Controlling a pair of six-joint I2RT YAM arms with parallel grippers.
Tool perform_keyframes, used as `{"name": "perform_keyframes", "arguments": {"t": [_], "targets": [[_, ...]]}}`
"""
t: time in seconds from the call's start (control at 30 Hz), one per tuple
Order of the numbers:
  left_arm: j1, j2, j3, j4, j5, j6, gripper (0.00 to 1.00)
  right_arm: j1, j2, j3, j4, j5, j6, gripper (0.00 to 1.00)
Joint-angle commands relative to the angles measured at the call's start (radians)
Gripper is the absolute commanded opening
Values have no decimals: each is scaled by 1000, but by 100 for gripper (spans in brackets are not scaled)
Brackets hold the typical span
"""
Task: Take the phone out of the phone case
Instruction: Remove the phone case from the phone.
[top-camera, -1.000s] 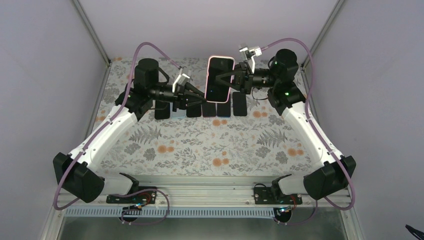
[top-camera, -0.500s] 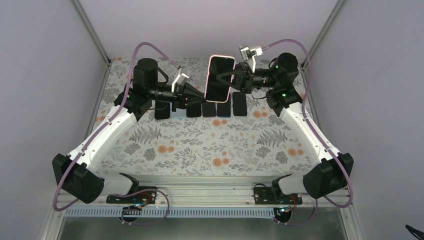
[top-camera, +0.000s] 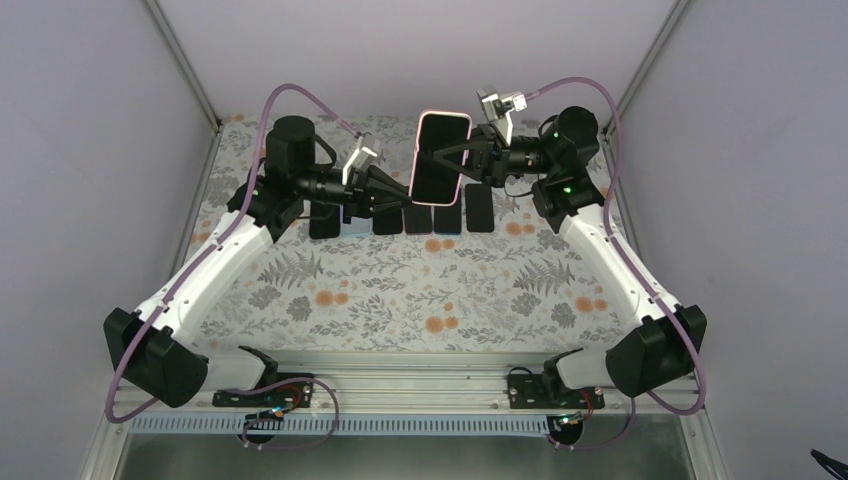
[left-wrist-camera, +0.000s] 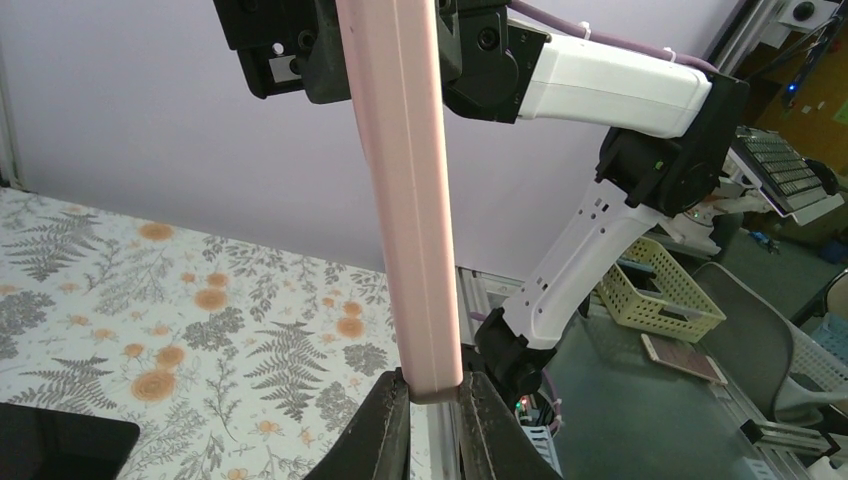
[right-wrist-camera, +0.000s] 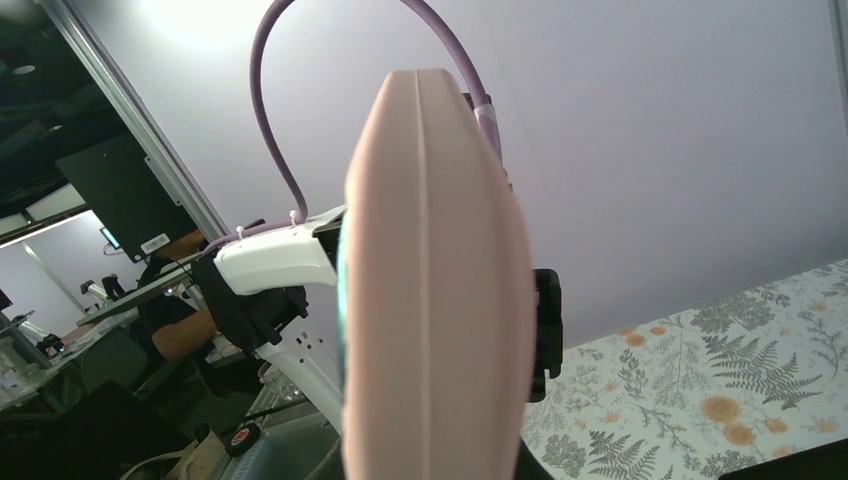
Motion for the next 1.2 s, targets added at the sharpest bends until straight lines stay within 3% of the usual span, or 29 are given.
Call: {"name": "perform_keyframes", "arguments": {"t": [0.0,0.47,0.9,1.17], "targets": [[43,47,7,-9,-179,11,5,63,-43,59,68,-212,115,4],[45,26,-5,-37,-91,98,7,64,-27,112,39,-226,105,4],[46,24,3,-13,-47,183,9,104,-53,43,49,-256,124,4],[52,11,-6,-6,-148,255,8,136,-56,32,44,-273,127,4]]}}
